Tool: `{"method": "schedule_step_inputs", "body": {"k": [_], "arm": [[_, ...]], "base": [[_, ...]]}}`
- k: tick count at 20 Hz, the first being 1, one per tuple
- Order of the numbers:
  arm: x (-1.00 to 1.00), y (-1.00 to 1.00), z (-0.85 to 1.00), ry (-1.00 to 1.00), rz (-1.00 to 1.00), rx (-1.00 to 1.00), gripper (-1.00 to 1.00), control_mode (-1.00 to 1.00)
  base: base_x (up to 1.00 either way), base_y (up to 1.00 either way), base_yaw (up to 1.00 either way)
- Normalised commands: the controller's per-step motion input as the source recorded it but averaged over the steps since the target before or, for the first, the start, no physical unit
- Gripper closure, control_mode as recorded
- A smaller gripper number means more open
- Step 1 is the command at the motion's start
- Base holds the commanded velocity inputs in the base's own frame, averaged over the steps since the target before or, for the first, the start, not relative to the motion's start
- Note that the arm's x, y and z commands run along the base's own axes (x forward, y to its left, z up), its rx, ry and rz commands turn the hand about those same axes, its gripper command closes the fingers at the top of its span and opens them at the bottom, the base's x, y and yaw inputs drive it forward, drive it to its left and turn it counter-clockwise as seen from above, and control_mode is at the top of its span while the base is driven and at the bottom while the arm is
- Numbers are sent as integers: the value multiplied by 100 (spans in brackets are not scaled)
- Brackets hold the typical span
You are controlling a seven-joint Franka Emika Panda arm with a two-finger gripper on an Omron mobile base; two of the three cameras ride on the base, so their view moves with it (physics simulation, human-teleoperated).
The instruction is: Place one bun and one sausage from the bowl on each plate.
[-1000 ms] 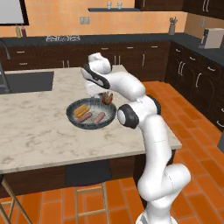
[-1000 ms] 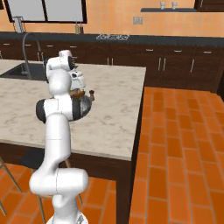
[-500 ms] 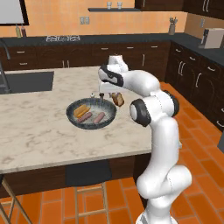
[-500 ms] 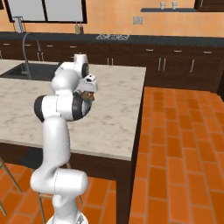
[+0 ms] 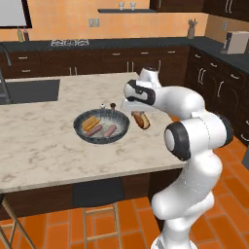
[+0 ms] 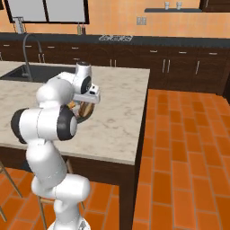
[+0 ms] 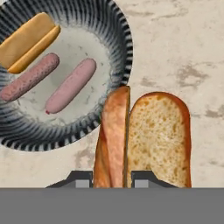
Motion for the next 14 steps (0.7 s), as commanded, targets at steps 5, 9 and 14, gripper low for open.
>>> {"method": "schedule_step_inputs", "body": {"k": [5,9,14], "arm": [[-100,-3,62,7,0,1,100,-100],[-100,-20,44,15,0,-5,100,-100],[-100,-39,18,14,-1,-3,100,-100]], "base": [[0,0,0],[0,0,0],[0,0,0]]}}
